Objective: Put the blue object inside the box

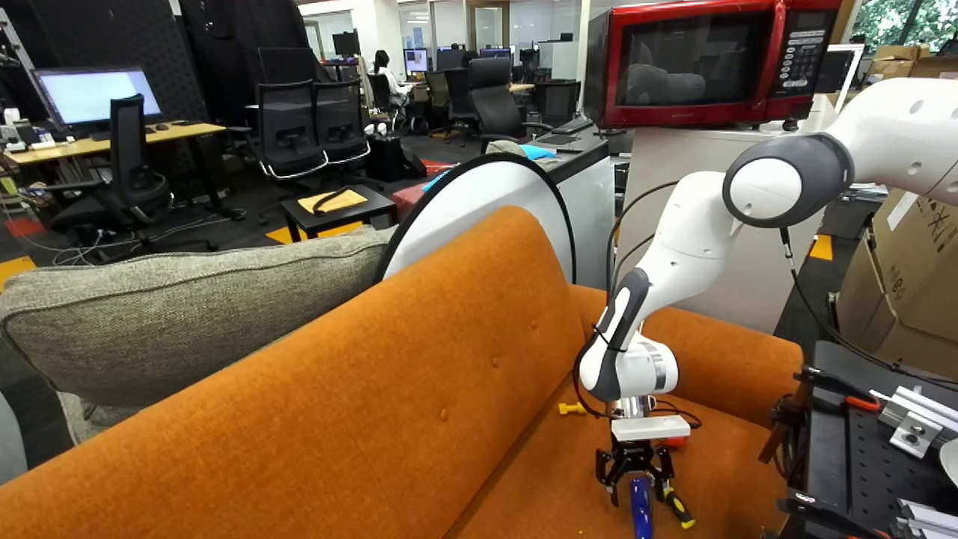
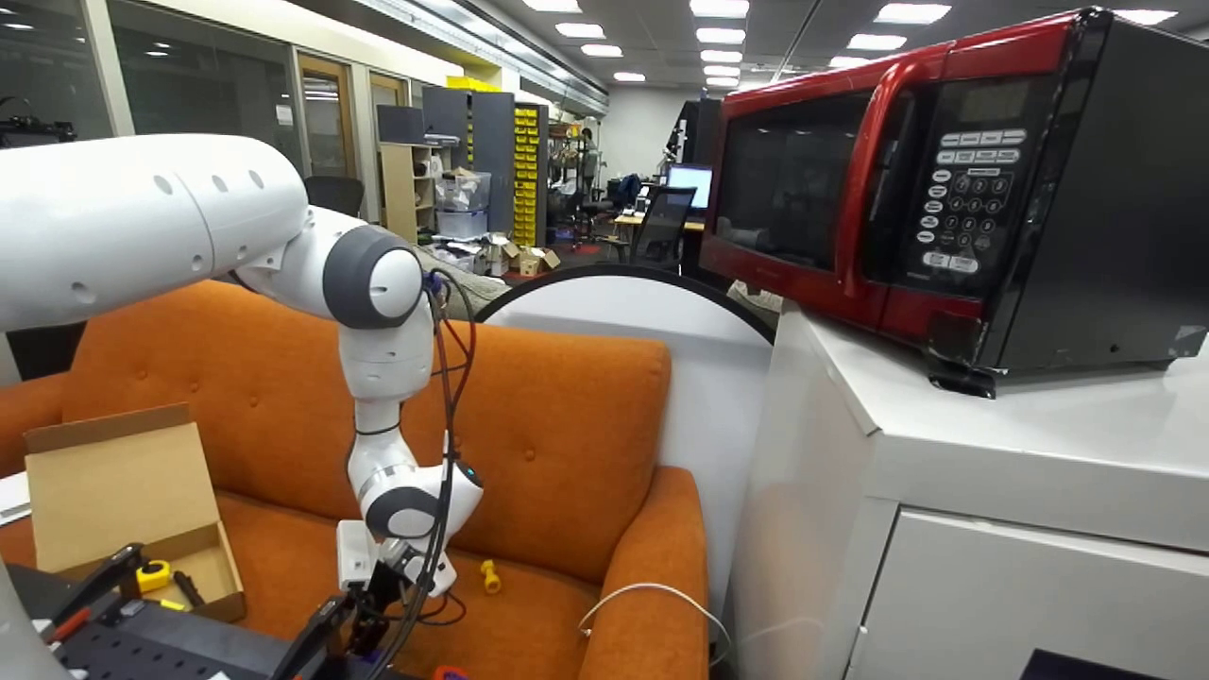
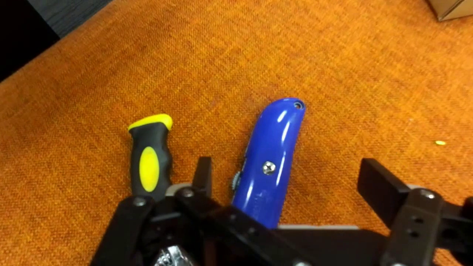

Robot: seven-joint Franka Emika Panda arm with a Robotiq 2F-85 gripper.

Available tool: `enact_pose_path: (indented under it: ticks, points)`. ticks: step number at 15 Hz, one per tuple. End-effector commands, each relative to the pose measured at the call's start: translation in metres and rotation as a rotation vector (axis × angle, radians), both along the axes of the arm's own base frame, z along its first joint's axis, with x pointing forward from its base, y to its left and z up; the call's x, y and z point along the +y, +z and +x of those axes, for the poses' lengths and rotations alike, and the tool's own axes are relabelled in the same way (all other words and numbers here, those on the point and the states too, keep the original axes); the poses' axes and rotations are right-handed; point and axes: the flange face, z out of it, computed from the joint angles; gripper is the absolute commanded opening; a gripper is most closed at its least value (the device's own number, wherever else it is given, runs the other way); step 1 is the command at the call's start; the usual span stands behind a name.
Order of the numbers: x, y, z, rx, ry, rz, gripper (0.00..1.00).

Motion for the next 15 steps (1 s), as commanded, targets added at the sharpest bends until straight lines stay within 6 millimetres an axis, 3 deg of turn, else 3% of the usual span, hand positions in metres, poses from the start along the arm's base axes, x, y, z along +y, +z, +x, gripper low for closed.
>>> enact_pose_path:
  ticks: [1, 2, 5, 7, 8, 10, 11, 15]
  points:
    - [-0.002, -0.012, 0.004, 0.018, -0.075, -0.026, 1.00]
    - [-0.002, -0.015, 0.005, 0.023, -0.085, -0.032, 1.00]
    - [-0.003, -0.021, 0.005, 0.037, -0.114, -0.046, 0.81]
    - [-0.004, -0.025, 0.003, 0.051, -0.128, -0.054, 0.88]
    - [-0.005, -0.021, 0.002, 0.057, -0.131, -0.058, 0.85]
    - [-0.005, -0.022, 0.002, 0.059, -0.130, -0.058, 0.61]
    - [-0.005, -0.022, 0.002, 0.058, -0.130, -0.058, 0.60]
    - [-0.006, -0.022, 0.003, 0.050, -0.130, -0.056, 0.31]
